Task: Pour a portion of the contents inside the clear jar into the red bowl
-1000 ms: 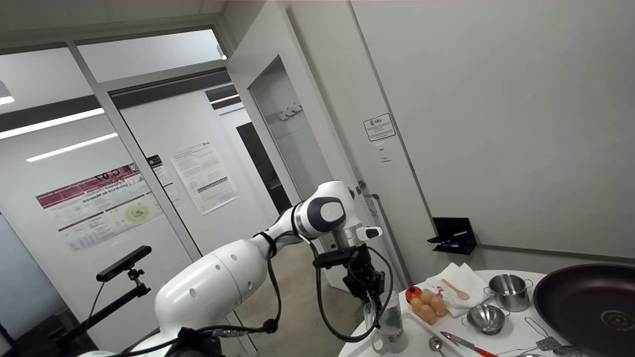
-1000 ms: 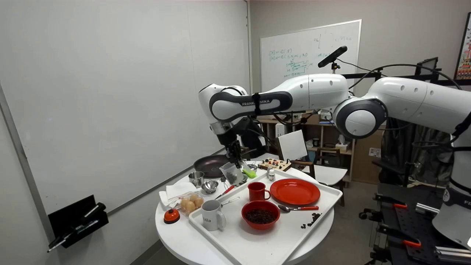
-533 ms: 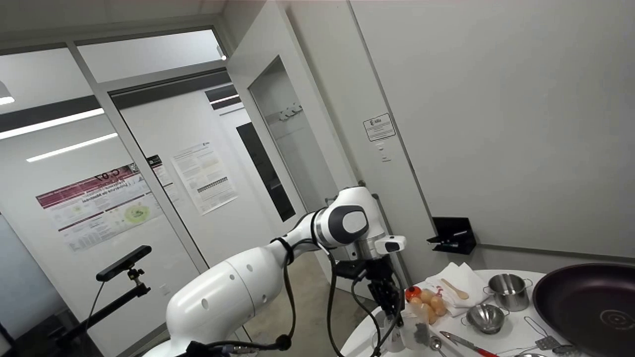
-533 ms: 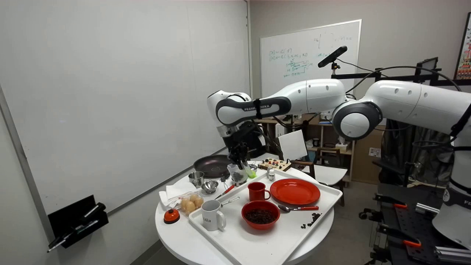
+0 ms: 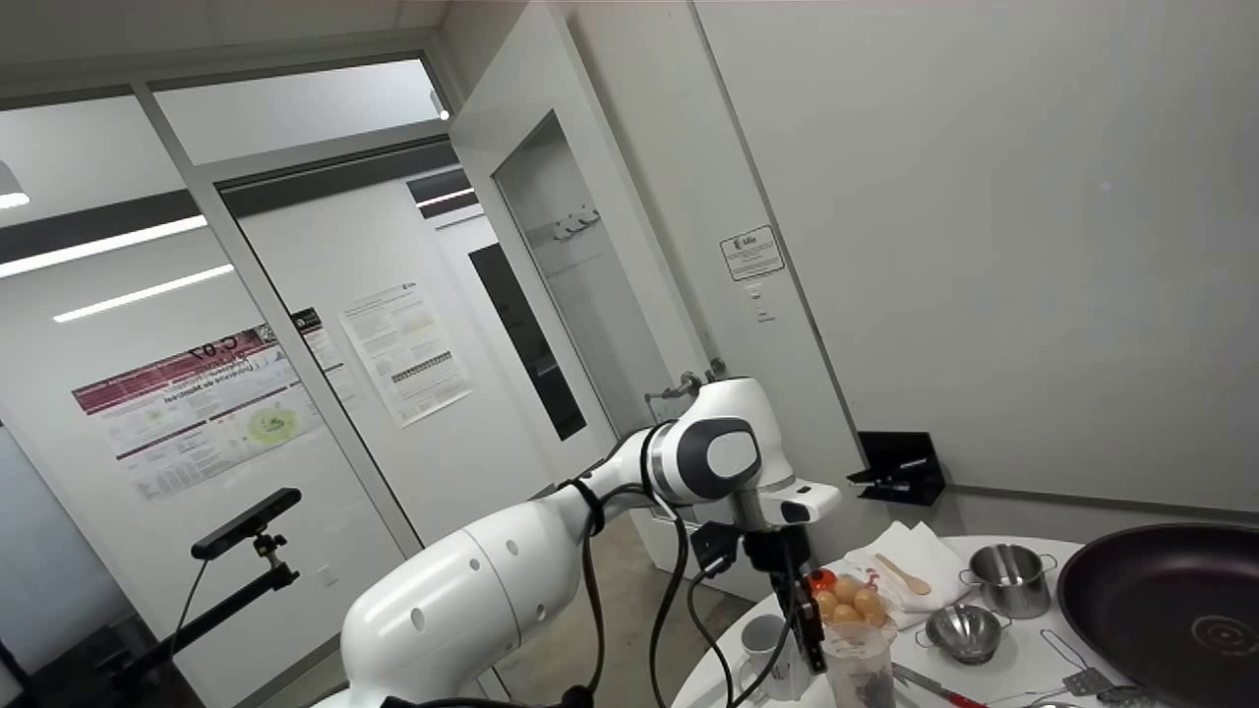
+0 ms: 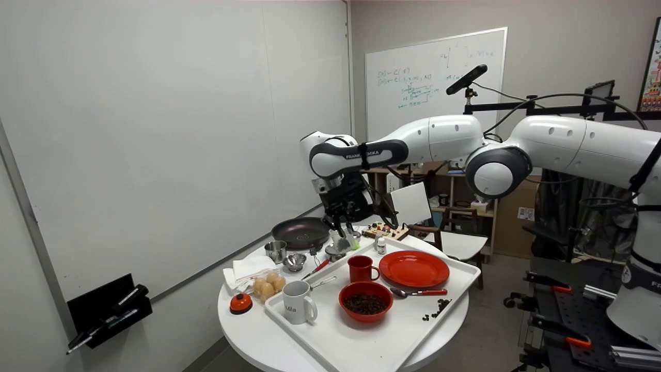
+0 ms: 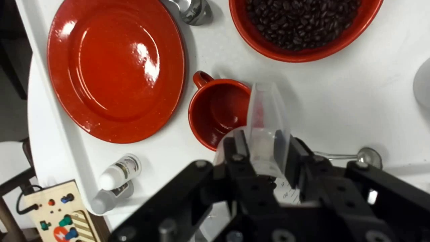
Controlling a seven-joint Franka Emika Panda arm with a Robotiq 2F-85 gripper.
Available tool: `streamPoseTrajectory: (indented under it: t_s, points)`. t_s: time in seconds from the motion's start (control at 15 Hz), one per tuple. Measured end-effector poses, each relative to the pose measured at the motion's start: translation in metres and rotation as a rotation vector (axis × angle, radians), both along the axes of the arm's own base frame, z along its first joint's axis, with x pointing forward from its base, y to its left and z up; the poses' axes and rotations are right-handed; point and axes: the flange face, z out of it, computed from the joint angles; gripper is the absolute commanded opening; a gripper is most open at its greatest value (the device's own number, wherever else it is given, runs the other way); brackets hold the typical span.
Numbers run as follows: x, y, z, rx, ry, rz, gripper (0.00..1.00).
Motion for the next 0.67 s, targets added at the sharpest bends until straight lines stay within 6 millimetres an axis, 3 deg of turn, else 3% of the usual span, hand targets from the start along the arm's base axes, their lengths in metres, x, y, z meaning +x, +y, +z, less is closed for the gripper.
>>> streamPoseTrajectory:
  t_s: [0.33, 0.67]
  points:
    - [0.000, -0.021, -0.003, -0.045, -0.034, -0.249, 0.07]
    - [-0.001, -0.036, -0.020, -0.038, -0.042, -0.494, 0.07]
